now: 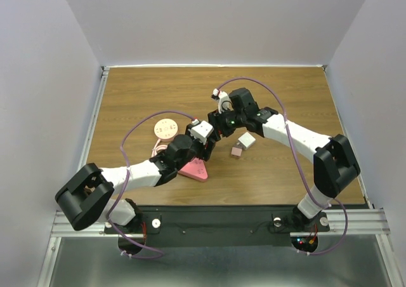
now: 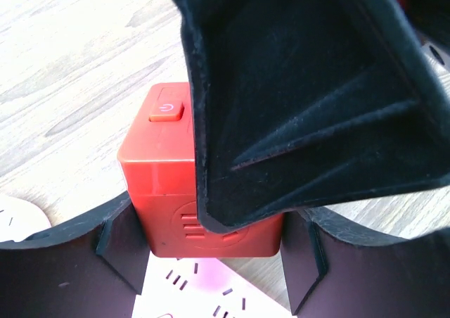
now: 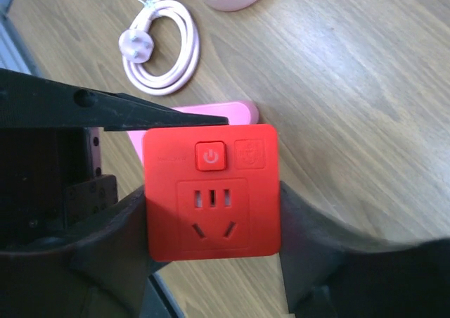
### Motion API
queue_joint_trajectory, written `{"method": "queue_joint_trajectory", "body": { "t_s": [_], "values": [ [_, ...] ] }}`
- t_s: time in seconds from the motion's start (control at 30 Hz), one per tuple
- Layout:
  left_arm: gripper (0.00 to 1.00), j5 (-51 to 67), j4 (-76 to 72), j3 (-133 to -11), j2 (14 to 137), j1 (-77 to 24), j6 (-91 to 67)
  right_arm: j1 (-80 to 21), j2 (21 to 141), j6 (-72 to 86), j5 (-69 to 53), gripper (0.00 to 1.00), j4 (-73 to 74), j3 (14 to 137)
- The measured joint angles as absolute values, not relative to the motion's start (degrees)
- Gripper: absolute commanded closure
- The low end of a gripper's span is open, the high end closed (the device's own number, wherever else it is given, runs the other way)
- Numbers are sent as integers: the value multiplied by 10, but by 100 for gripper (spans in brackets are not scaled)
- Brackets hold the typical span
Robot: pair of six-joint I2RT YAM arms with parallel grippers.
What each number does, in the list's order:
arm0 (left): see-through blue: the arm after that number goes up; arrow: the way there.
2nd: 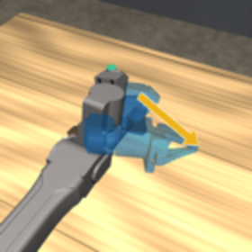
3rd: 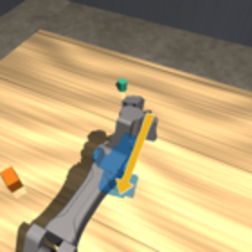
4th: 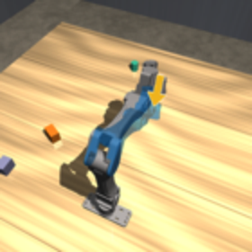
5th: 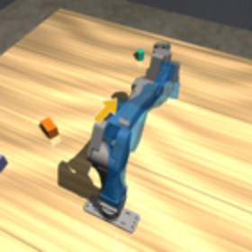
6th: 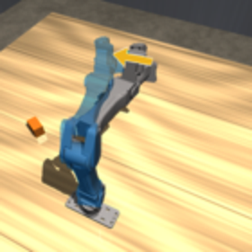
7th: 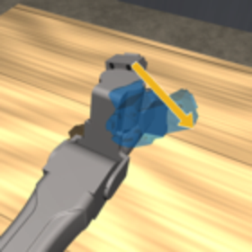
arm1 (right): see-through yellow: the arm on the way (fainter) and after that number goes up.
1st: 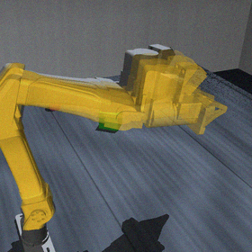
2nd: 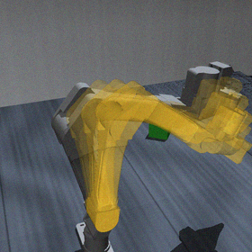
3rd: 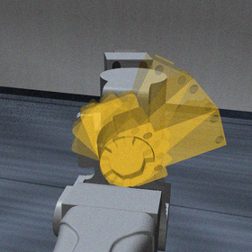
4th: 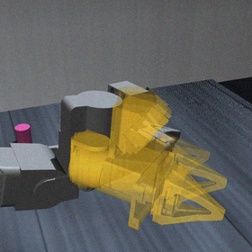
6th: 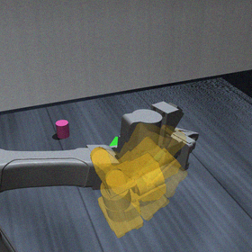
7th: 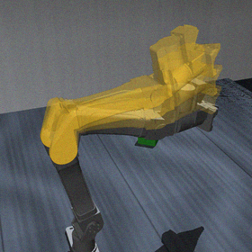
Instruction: Insert the plug
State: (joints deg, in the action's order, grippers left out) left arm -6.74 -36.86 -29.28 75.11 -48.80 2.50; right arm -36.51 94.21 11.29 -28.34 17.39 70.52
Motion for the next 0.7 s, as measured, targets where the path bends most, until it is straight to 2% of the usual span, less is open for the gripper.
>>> {"method": "queue_joint_trajectory", "body": {
  "t_s": [0.07, 0.1, 0.17, 0.2, 0.23, 0.53, 0.7],
  "values": [
    [77, -72, -369, -293, 751, -488, 25, -364, 943, 112, -289, 95, 173, 705],
    [58, -76, -367, -294, 751, -488, 25, -364, 945, 112, -291, 98, 170, 705],
    [37, -86, -359, -297, 753, -489, 21, -364, 948, 112, -291, 99, 166, 705],
    [15, -90, -357, -298, 753, -490, 19, -364, 950, 111, -288, 99, 163, 705],
    [1, -96, -353, -300, 755, -491, 15, -365, 951, 111, -284, 100, 162, 705],
    [1, -189, -343, -322, 757, -474, -53, -331, 961, 139, -203, 99, 172, 749],
    [1, -242, -284, -330, 759, -404, -126, -256, 961, 140, -180, 100, 171, 764]
  ]
}}
